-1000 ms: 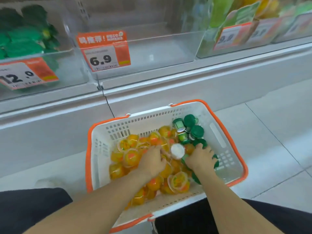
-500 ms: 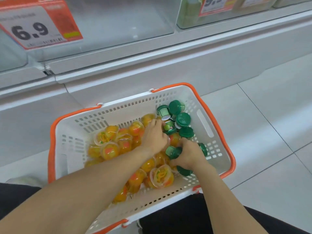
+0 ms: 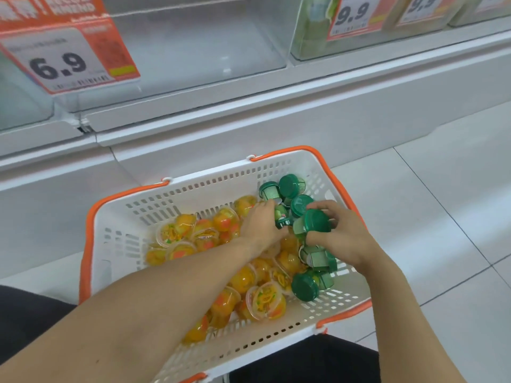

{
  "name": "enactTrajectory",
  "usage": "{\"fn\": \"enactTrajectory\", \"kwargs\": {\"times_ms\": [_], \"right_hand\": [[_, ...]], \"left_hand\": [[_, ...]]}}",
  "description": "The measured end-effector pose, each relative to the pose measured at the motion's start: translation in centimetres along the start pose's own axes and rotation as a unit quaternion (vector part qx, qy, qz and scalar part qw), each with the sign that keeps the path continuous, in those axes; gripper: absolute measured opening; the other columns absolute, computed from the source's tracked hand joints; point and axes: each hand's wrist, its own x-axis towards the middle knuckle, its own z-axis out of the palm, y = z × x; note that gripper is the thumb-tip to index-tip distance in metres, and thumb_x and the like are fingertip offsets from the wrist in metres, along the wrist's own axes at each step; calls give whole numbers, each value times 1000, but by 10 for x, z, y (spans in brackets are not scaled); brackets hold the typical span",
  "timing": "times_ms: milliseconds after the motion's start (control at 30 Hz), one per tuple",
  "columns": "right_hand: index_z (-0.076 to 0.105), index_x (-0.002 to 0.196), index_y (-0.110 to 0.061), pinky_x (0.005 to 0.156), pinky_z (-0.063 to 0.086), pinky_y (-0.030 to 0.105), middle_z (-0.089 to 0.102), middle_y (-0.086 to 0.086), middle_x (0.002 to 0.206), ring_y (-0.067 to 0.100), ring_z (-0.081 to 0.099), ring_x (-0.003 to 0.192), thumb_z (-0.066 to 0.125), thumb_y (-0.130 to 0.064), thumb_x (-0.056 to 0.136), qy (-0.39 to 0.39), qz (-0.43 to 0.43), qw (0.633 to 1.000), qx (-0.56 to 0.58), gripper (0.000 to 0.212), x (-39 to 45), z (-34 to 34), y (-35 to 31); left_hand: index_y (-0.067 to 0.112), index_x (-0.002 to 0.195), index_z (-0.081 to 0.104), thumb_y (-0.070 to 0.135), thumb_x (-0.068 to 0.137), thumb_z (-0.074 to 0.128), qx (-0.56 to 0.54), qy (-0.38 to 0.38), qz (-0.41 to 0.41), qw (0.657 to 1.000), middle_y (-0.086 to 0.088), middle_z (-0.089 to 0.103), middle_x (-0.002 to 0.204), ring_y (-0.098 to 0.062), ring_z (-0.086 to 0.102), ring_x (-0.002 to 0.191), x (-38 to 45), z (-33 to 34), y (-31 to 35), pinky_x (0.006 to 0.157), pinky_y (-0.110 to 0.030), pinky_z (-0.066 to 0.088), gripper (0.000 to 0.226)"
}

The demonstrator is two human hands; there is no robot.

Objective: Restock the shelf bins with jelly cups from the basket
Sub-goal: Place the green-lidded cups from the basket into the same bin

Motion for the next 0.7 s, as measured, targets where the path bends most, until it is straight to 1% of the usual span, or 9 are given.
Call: {"fn": "enactTrajectory", "kwargs": {"times_ms": [67, 133, 200, 267, 333, 400, 500, 633, 700], "right_hand": [[65, 117, -27, 81, 59, 34, 67, 3, 112, 21, 68, 97, 76, -28, 63, 6, -4, 996, 94, 55, -1, -3, -16], [67, 113, -16, 79, 59, 38, 71, 8, 105, 27, 70, 95, 75, -28, 74, 4, -18, 980, 198, 42, -5, -2, -39], [68, 97, -10, 69, 55, 37, 71, 6, 85, 29, 67, 80, 62, -24, 92, 9, -53, 959, 278, 16, -12, 6, -70], [61, 81, -12, 54, 42, 30, 61, 4, 71, 21, 53, 63, 49, -28, 99, 6, -79, 927, 368, 26, -22, 22, -104], [53, 76, -15, 47, 30, 27, 48, 6, 68, 19, 36, 53, 46, -37, 97, -53, -98, 883, 456, 31, -31, 41, -138], [51, 81, -14, 47, 29, 27, 44, 8, 75, 19, 30, 53, 51, -42, 89, -155, -110, 838, 512, 30, -43, 59, -170], [59, 95, -9, 51, 42, 27, 57, 11, 88, 20, 45, 62, 57, -33, 81, -269, -125, 789, 538, 28, -62, 88, -212], [64, 122, -7, 76, 57, 35, 67, 17, 111, 28, 65, 88, 85, -25, 69, -316, -227, 815, 429, 60, -75, 127, -259], [64, 124, -16, 83, 57, 39, 68, 12, 117, 31, 69, 99, 90, -25, 66, -225, -307, 864, 331, 64, -75, 143, -285]], "left_hand": [[22, 109, 62, 36, 75, 81, -67, -2, -5, 998, 7, 65, 98, -14, 62, 94, -9, -24, 3, 72, -22, 52, 42], [22, 96, 64, 34, 76, 80, -119, -31, -37, 992, 9, 64, 86, -10, 62, 80, -16, -54, 6, 59, -16, 45, 28], [19, 93, 66, 37, 83, 73, -191, -97, -117, 970, 4, 66, 85, -9, 62, 72, -23, -90, 6, 56, -18, 47, 22], [15, 102, 63, 41, 90, 63, -258, -174, -172, 935, -1, 65, 88, -13, 60, 65, -35, -135, 0, 55, -22, 50, 29], [17, 104, 61, 45, 93, 55, -283, -226, -176, 915, -3, 62, 88, -15, 55, 60, -52, -185, -10, 58, -26, 47, 30], [16, 95, 60, 47, 94, 52, -302, -252, -175, 903, -3, 58, 80, -15, 50, 56, -72, -238, -23, 60, -28, 42, 32], [14, 102, 60, 53, 91, 53, -324, -252, -173, 895, -5, 57, 83, -16, 48, 53, -104, -313, -41, 57, -26, 41, 41], [12, 105, 60, 51, 93, 51, -325, -150, -179, 916, -8, 57, 83, -17, 44, 52, -153, -382, -55, 55, -27, 39, 41], [12, 105, 62, 48, 94, 53, -351, -78, -184, 915, -8, 58, 81, -17, 43, 49, -173, -398, -63, 53, -27, 36, 39]]}}
